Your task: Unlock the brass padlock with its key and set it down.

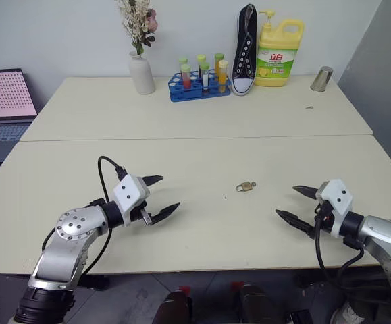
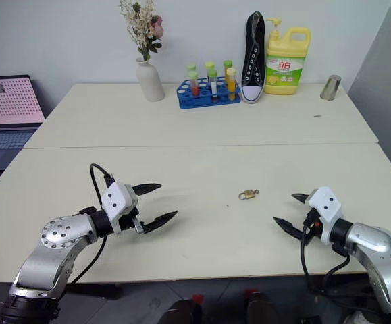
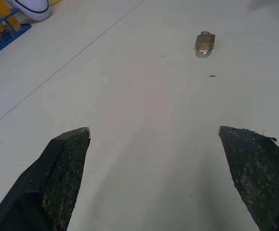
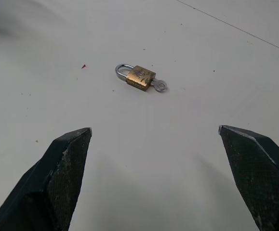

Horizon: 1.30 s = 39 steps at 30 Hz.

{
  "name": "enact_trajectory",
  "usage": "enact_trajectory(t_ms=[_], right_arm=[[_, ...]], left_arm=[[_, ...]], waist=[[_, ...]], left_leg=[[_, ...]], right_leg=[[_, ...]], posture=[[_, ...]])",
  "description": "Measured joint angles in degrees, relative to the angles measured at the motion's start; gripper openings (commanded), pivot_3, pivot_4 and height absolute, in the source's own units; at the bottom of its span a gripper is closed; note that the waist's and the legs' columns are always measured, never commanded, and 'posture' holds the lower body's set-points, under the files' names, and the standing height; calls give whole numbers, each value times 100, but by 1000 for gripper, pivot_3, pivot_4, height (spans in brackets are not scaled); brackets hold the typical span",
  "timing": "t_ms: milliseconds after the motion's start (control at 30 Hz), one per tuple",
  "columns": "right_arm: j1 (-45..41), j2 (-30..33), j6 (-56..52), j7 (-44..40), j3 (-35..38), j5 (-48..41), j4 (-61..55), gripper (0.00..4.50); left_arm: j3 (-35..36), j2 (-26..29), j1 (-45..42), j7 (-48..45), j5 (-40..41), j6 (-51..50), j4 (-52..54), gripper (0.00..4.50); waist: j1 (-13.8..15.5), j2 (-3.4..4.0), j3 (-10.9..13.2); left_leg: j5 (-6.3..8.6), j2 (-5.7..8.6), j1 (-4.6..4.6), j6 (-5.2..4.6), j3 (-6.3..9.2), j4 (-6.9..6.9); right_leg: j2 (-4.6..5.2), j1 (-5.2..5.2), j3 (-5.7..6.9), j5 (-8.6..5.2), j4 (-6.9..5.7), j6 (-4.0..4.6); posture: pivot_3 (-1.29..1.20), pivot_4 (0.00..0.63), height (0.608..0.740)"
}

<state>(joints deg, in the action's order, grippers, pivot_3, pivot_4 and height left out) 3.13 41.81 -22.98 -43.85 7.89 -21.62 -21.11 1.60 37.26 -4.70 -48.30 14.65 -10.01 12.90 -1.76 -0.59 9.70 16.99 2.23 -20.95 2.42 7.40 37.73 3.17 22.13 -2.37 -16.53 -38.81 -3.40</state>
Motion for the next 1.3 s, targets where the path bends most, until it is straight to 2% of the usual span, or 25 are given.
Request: enact_trajectory(t_ms=[267,500,733,1000,1033,1133,1300], right_arm=[[-176,-78,-11,50,0,11,15,4429],[-103,-196,-8,224,79,12,23,4429],[639,-70,-418,206,310,-130,-608,4429],[932,-282,-1518,966,601,-502,-1631,4429],[923,-349,-1702,1121,681,-542,-1693,4429],[919,-408,-2092,1425,738,-653,-1893,4429],[923,-428,-2380,1691,784,-671,-2096,4429]], left_arm=[[-148,0,37,42,-70,-106,59,4500],[-443,-21,-307,-168,-20,-331,30,4500],[-977,-738,-1313,-148,-105,-456,-533,4500],[-2003,-2216,-2743,62,-845,-16,-2453,4500],[-2080,-2417,-3015,146,-990,115,-2942,4500],[-2204,-2817,-3460,193,-1238,455,-3946,4500],[-2203,-3089,-3831,263,-1422,719,-5054,4500]], waist=[[11,-3,2],[12,-3,2],[40,-6,4],[36,-25,13],[45,-29,15],[28,-31,17],[25,-34,18]], left_leg=[[0,0,-2,0,2,0],[0,1,-3,0,1,0],[0,8,-5,1,4,4],[-1,17,-6,2,4,8],[-1,18,-8,2,5,9],[-1,18,-8,2,4,7],[-1,19,-9,2,5,8]], right_leg=[[0,0,1,0,3,0],[0,0,2,0,3,0],[2,-7,5,0,10,-1],[0,-9,6,0,10,-3],[0,-8,7,0,11,-3],[0,-6,6,-2,11,-5],[0,-6,6,-7,10,-14]], posture=[[0,150,740],[0,150,740],[0,150,740],[0,150,740],[0,150,740],[0,150,740],[0,150,740]])
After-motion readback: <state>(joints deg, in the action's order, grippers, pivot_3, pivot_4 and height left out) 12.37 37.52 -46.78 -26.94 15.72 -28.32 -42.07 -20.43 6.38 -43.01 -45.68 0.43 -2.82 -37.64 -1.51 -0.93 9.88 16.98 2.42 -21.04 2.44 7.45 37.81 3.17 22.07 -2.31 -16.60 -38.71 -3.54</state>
